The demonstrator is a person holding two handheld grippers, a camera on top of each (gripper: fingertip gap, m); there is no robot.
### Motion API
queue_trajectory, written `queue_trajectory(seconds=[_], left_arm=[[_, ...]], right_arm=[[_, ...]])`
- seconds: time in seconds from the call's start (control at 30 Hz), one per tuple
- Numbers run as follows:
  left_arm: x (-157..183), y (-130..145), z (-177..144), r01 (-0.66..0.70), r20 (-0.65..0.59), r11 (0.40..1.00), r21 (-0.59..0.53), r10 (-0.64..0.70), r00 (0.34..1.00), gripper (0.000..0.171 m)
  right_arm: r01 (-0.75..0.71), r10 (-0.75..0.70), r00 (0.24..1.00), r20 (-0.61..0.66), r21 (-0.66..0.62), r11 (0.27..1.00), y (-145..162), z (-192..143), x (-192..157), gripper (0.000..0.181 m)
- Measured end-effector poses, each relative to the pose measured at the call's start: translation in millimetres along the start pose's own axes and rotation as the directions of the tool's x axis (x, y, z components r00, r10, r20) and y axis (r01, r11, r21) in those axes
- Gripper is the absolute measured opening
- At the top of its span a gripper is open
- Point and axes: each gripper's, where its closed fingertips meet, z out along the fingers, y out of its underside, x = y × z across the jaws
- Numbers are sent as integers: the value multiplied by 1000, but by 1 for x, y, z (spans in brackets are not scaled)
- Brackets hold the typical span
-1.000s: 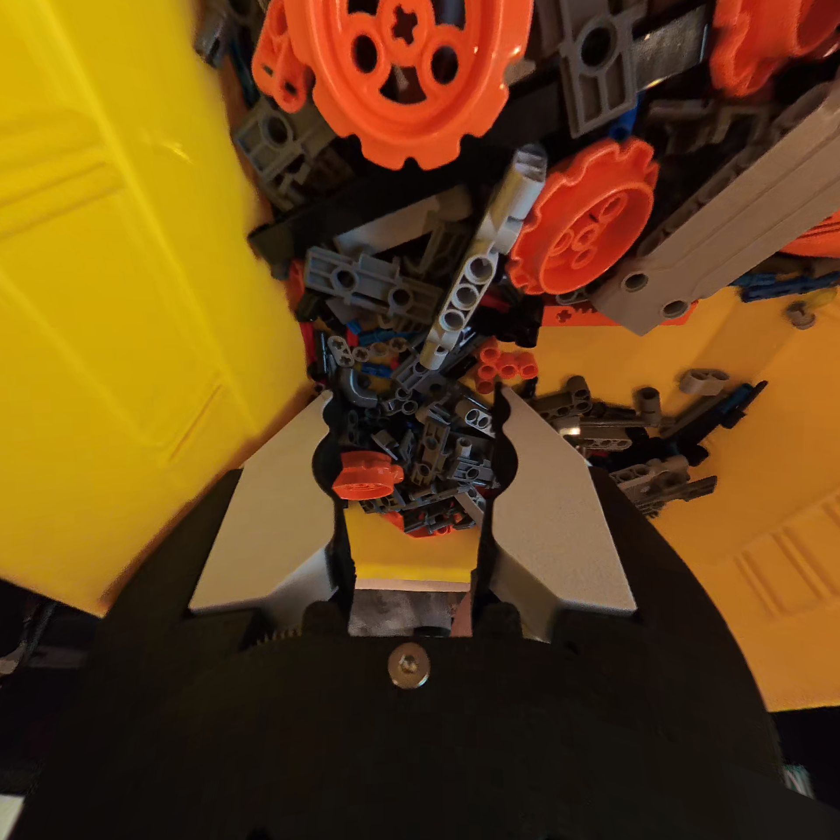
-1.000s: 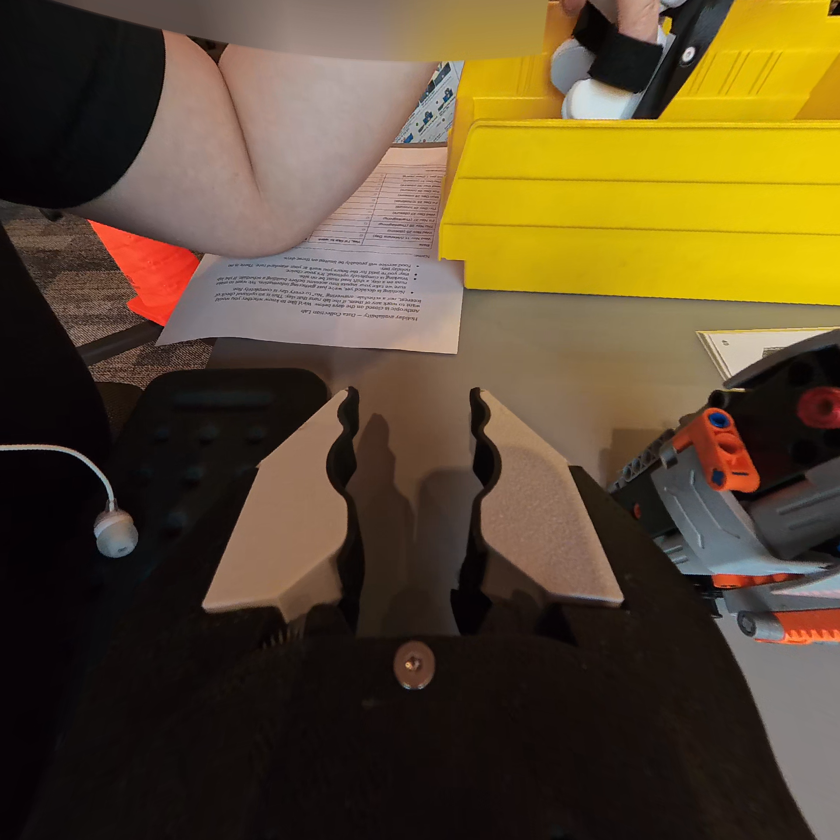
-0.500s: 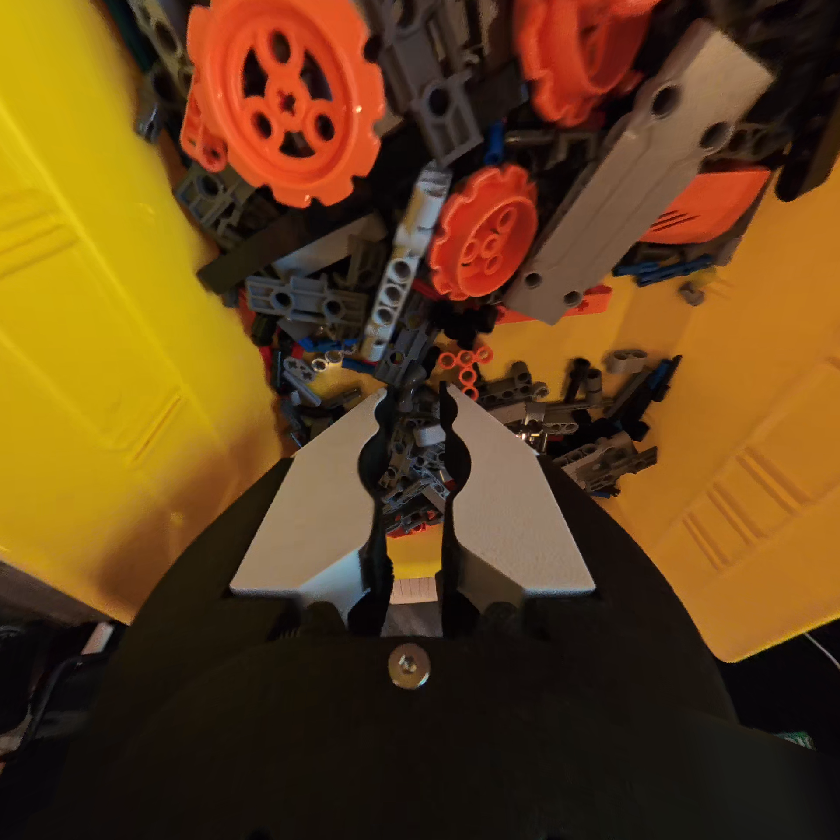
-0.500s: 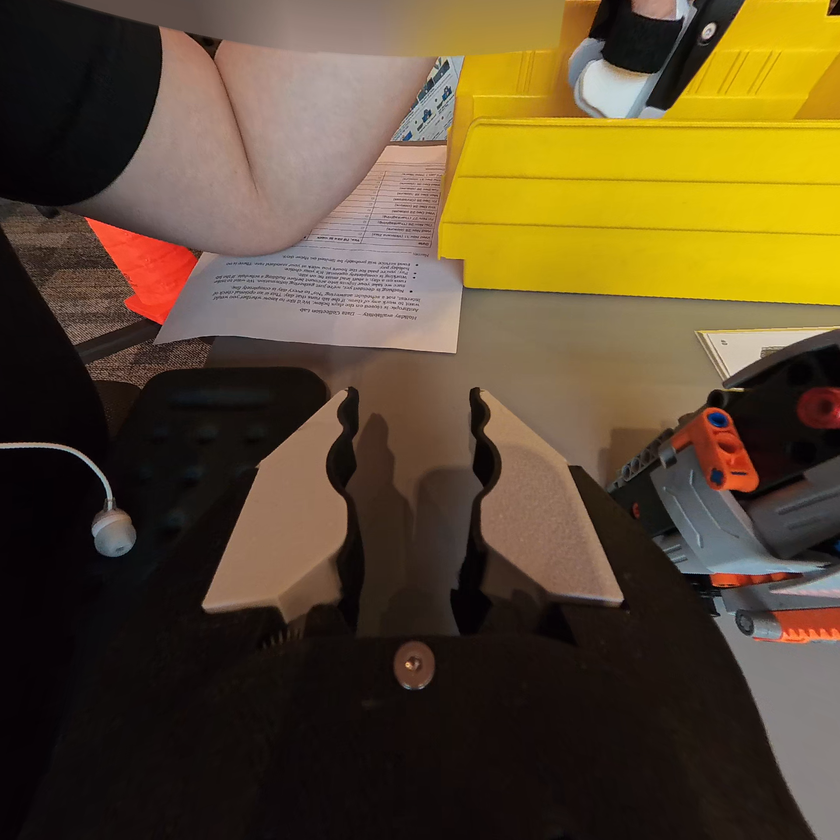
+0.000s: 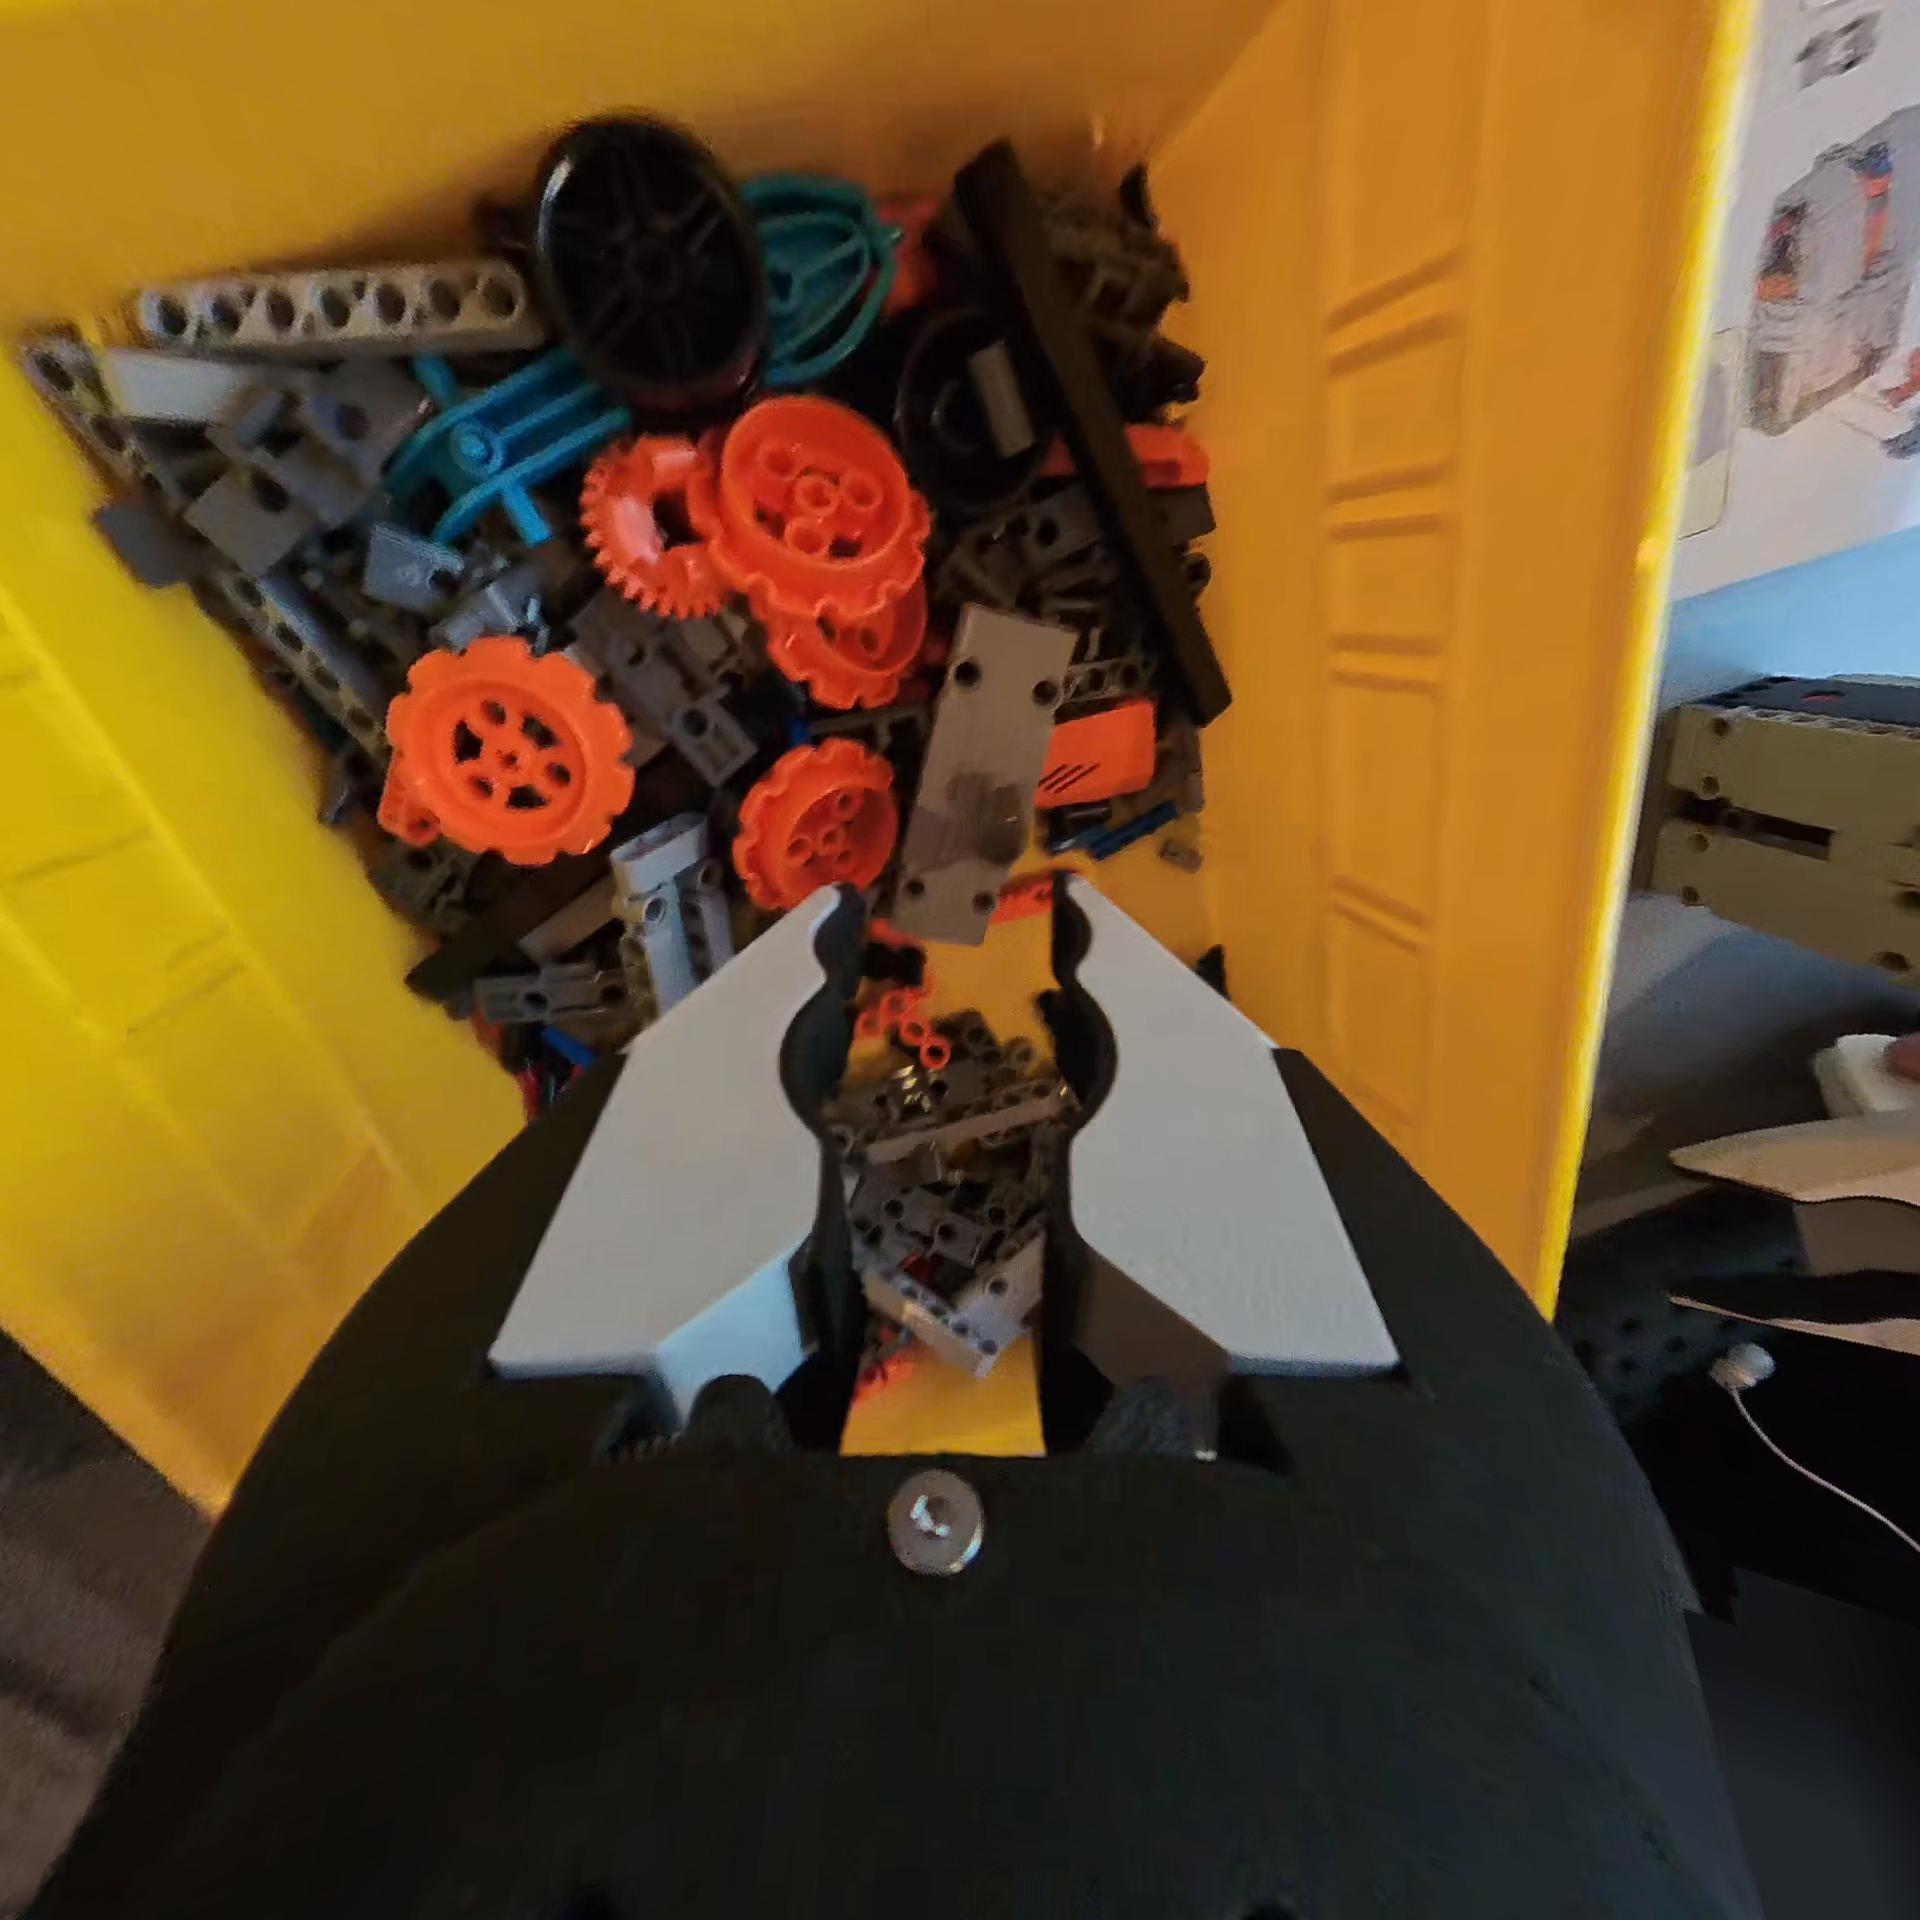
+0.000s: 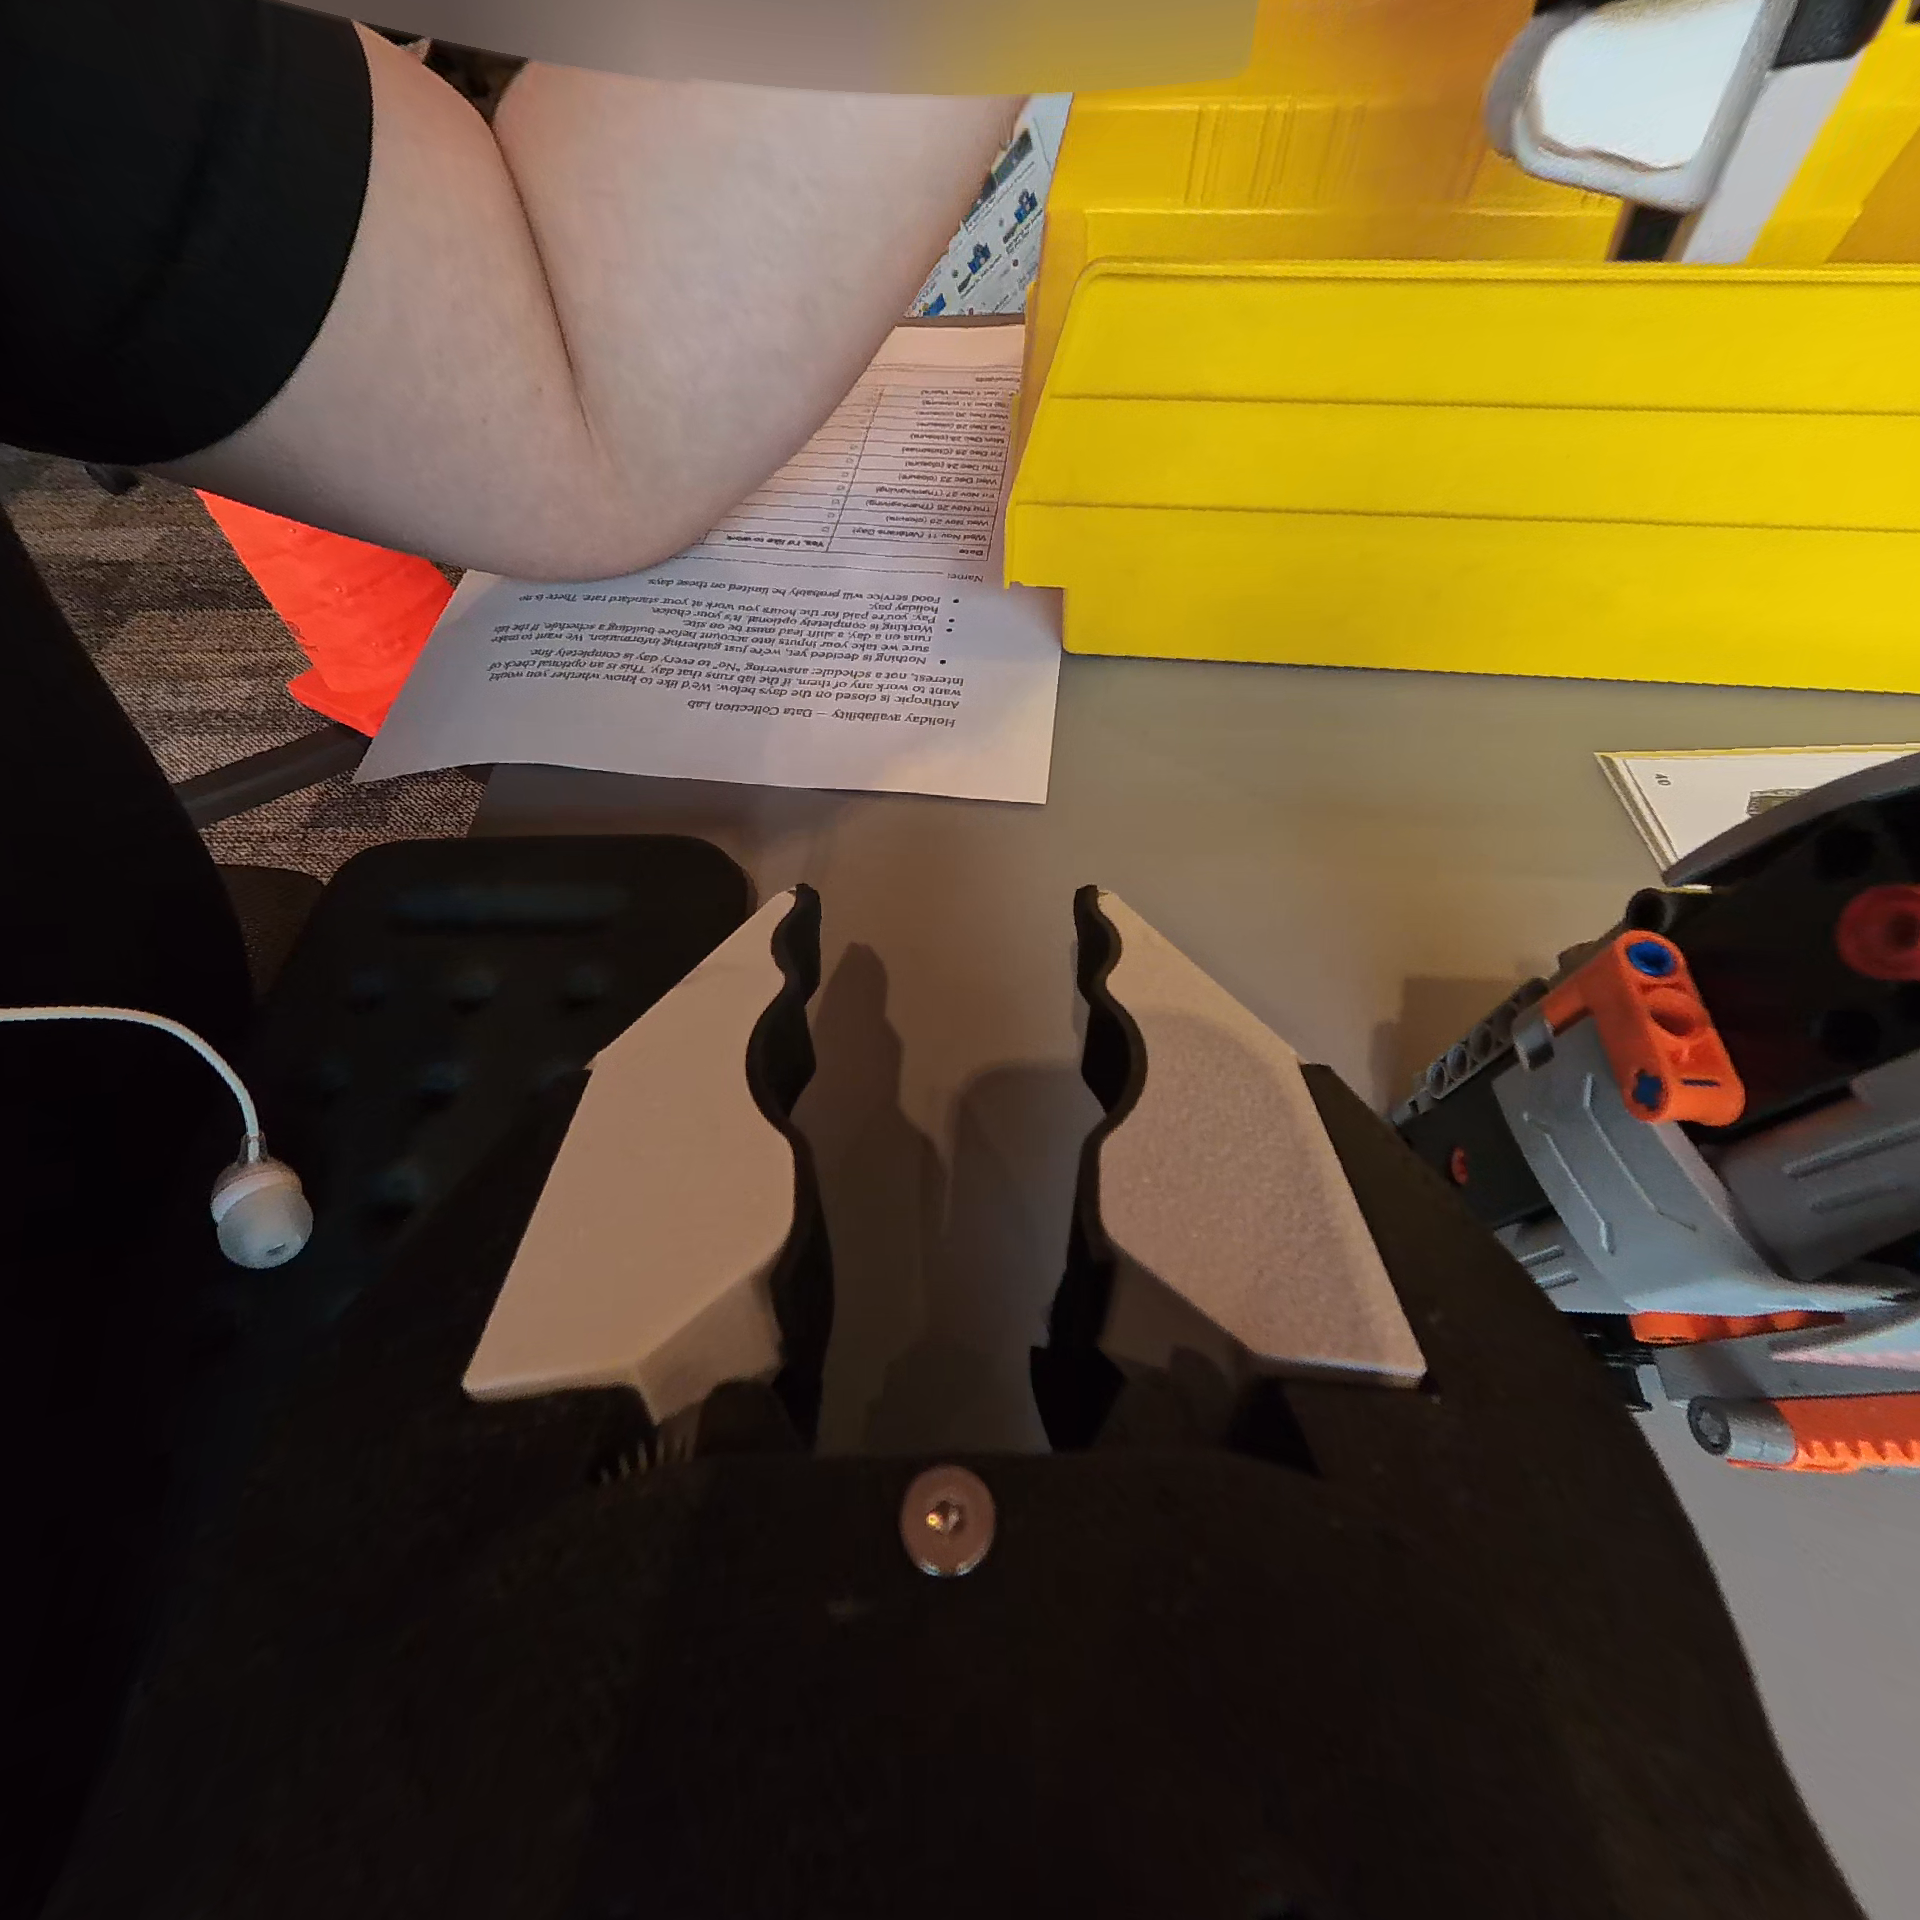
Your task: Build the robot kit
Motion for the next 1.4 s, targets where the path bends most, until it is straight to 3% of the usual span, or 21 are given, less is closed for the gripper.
queue_trajectory(seconds=[0.23,0.3,0.43,0.6,0.63,0.7,0.77,0.83,0.97,1.2,1.27,1.33,1.4], left_arm=[[-46,68,-7,264,180,945,-190,-231,956,66],[-52,84,-5,327,183,916,-233,-288,940,67],[-46,96,6,340,136,888,-310,-312,940,62],[-37,107,19,303,116,850,-431,-281,953,74],[-37,105,19,297,114,853,-428,-275,955,74],[-35,97,18,277,90,877,-394,-263,961,53],[-31,87,16,247,56,902,-355,-243,968,9],[-33,84,15,223,69,911,-346,-212,975,5],[-23,69,14,158,6,941,-298,-163,987,4],[0,2,-9,64,-113,998,30,-60,992,5],[3,-10,-16,44,-109,994,98,-33,993,15],[0,-7,-18,55,-84,994,97,-47,995,42],[-11,15,-12,91,-21,996,-5,-91,996,46]], right_arm=[[2,-2,1000,2,-5,1000,1,0,-1,48],[3,-3,1000,3,-4,1000,1,1,-1,48],[2,-1,1000,6,-8,1000,1,1,-1,48],[6,-6,1000,8,-15,1000,3,2,-2,48],[7,-7,1000,8,-16,1000,3,2,-2,48],[10,-10,1000,8,-18,1000,3,2,-2,48],[11,-11,1000,8,-18,1000,3,2,-3,48],[11,-11,1000,10,-19,1000,3,2,-3,48],[11,-11,1000,10,-22,1000,4,2,-3,48],[12,-11,1000,14,-25,1000,4,3,-3,48],[11,-10,1000,15,-26,1000,5,3,-4,48],[12,-11,1000,16,-28,1000,5,4,-4,48],[12,-11,1000,17,-30,999,6,4,-4,48]])
